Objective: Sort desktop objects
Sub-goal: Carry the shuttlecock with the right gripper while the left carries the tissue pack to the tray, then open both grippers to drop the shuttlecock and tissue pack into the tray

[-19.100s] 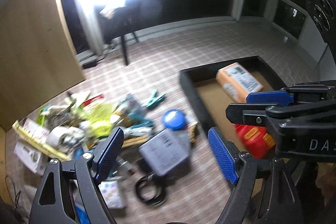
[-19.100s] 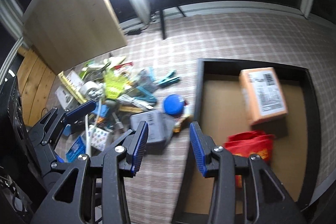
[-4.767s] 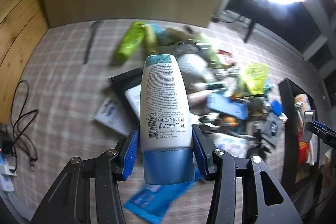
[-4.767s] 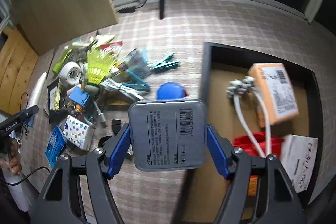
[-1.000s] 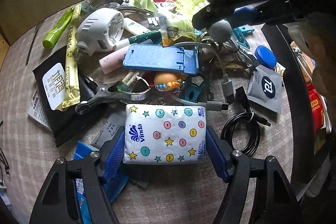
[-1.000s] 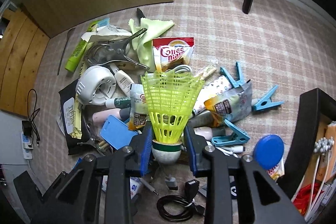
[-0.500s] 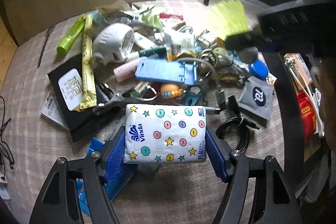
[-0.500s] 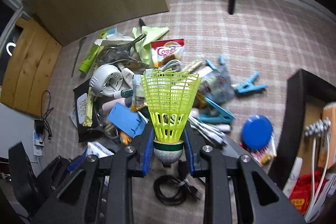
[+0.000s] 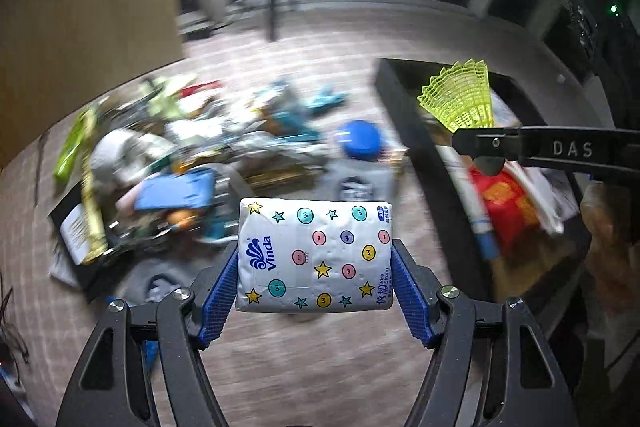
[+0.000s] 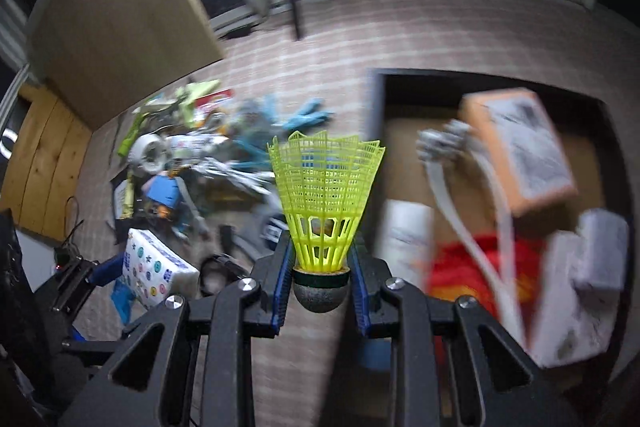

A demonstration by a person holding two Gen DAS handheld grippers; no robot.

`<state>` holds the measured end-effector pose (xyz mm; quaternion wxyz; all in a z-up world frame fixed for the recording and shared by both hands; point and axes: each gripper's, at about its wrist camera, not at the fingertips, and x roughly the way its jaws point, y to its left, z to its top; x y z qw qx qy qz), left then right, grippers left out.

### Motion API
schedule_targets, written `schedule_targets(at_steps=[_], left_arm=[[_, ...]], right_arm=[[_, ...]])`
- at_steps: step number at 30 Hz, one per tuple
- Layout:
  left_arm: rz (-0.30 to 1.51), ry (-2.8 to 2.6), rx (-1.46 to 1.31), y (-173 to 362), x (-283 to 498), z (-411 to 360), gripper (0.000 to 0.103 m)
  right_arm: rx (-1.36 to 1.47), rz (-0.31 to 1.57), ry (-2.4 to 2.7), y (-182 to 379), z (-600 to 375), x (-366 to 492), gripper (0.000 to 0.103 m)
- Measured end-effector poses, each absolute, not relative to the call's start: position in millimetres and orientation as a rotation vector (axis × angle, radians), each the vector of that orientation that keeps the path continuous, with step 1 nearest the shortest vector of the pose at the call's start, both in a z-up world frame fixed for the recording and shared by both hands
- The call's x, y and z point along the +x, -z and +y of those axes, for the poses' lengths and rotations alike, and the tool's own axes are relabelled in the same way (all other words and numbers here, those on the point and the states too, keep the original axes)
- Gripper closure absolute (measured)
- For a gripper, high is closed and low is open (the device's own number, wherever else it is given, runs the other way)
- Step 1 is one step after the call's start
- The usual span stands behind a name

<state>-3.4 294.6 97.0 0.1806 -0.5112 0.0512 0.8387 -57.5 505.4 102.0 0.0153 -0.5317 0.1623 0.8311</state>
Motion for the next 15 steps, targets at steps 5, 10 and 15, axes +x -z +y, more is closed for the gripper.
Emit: schedule_targets(at_steps=[5, 10, 15], left_arm=[[0.210, -2.266, -1.389, -102, 13, 348, 0.034], [0.293, -2.158, -1.340, -103, 37, 401, 0.034], [0.358, -2.084, -1.324, -95, 55, 439, 0.034]], right_arm=[[-1.571, 0.547, -2.505, -105, 553, -14, 0.077], [-1.525, 0.596, -2.433, -102, 593, 27, 0.077], [-1.516, 0.626, -2.374, -95, 617, 56, 0.077]])
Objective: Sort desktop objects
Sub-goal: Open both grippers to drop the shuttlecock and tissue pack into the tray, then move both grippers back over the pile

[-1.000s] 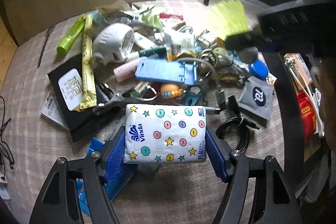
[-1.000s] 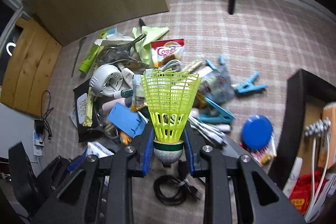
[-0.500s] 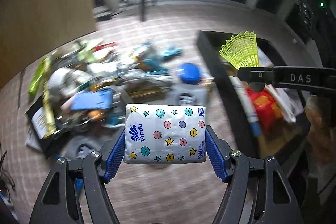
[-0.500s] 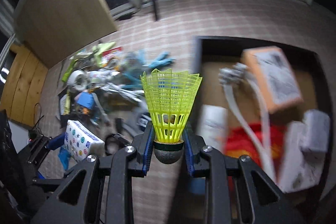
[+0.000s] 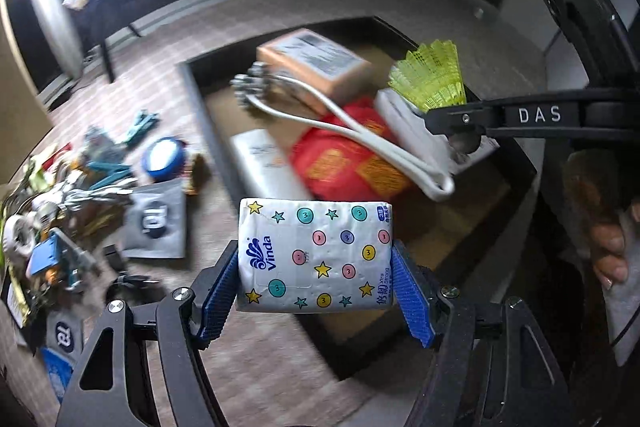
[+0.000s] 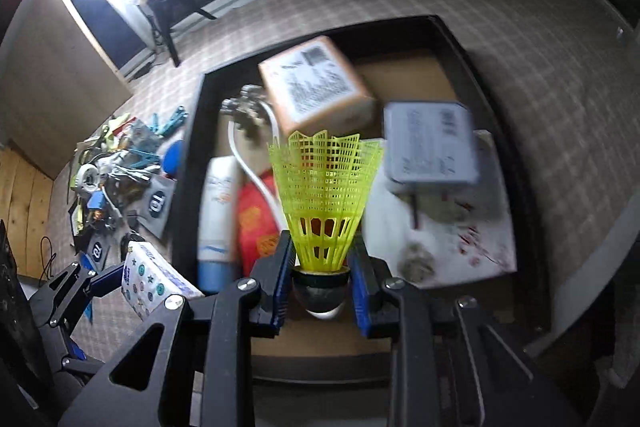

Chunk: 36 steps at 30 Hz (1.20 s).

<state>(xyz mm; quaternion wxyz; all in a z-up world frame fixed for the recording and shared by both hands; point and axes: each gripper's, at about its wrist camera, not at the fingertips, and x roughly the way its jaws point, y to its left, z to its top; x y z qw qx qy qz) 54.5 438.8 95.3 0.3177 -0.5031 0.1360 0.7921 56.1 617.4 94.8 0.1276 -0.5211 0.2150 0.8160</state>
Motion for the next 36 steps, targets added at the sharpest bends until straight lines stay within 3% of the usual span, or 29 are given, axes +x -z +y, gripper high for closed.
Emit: schedule_targets(at_steps=[8, 10, 12, 36], left_arm=[[0.395, -2.065, -1.315, -95, 68, 465, 0.032], [0.403, -2.083, -1.326, -97, 68, 466, 0.028], [0.391, -2.120, -1.322, -101, 68, 463, 0.028], [0.317, -2.303, -1.262, -140, 66, 401, 0.028]], right_arm=[[-1.509, 0.619, -2.370, -95, 627, 77, 0.076], [-1.513, 0.599, -2.376, -97, 625, 80, 0.071], [-1.506, 0.573, -2.362, -100, 624, 83, 0.057], [-1.496, 0.468, -2.537, -132, 557, 68, 0.057]])
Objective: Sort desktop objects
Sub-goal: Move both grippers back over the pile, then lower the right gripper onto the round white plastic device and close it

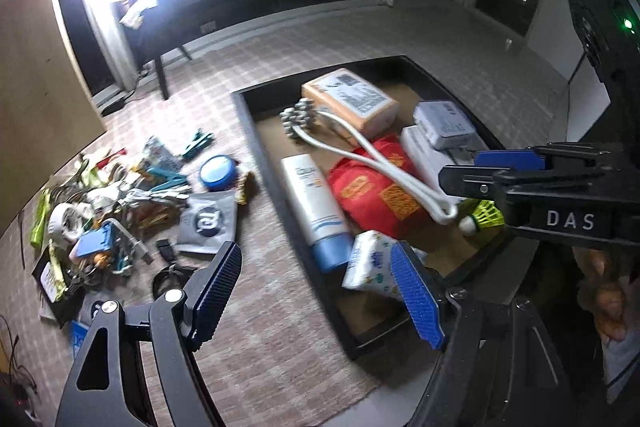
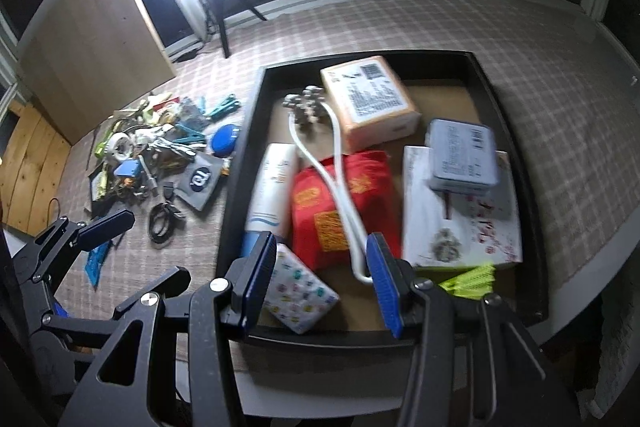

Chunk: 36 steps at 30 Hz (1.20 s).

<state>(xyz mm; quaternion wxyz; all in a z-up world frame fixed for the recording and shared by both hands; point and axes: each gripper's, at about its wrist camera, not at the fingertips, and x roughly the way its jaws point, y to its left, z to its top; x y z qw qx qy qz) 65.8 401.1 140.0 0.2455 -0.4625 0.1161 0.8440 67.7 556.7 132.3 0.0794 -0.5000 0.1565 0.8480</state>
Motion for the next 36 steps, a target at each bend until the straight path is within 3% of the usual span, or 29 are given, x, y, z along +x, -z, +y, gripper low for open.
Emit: schedule_targets(at_steps=[17, 25, 36], left_arm=[[0.075, -2.546, -1.448, -125, 6, 211, 0.029], [0.046, -2.604, -1.510, -117, -31, 139, 0.029], [0.107, -2.549, -1.542, -87, -98, 105, 0.028]], right_arm=[[-1.671, 0.334, -2.761, -134, 436, -29, 0.057], [-1.763, 0.262, -2.813, -129, 379, -85, 0.057], [-1.956, 0.448, -2.798, -112, 322, -173, 0.057]])
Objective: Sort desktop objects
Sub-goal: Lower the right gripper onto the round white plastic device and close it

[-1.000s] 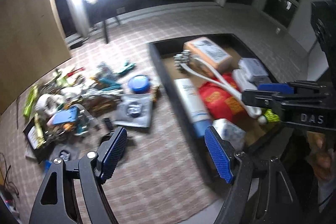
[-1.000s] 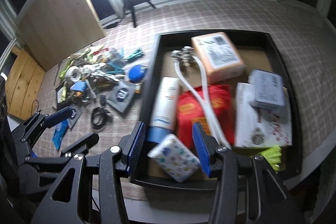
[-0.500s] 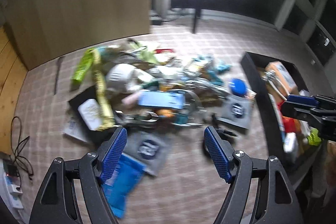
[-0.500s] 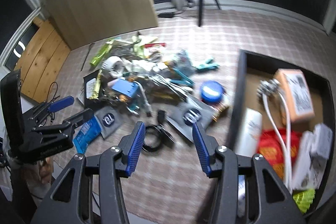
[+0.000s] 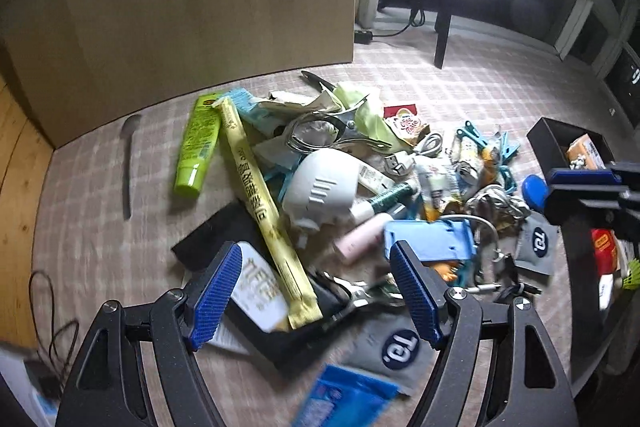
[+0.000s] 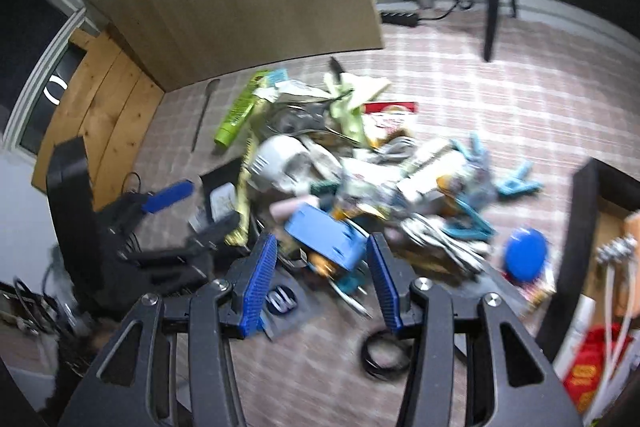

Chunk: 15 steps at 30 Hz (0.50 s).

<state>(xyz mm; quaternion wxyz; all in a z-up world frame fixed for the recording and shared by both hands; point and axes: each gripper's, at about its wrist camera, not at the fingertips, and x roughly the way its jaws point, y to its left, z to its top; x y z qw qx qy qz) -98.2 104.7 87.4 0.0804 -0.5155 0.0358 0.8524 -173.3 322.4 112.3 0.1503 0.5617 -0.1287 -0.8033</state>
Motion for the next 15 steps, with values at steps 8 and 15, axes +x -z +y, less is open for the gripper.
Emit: schedule_targets(at_steps=[8, 15], left_arm=[[0.170, -2.462, -1.533, -68, -122, 107, 0.028], [0.131, -2.410, -1.531, -52, -147, 102, 0.028]], right_arm=[[1.756, -0.504, 2.166, -63, 285, -237, 0.067], [1.819, -0.623, 2.053, -27, 271, -265, 0.076]])
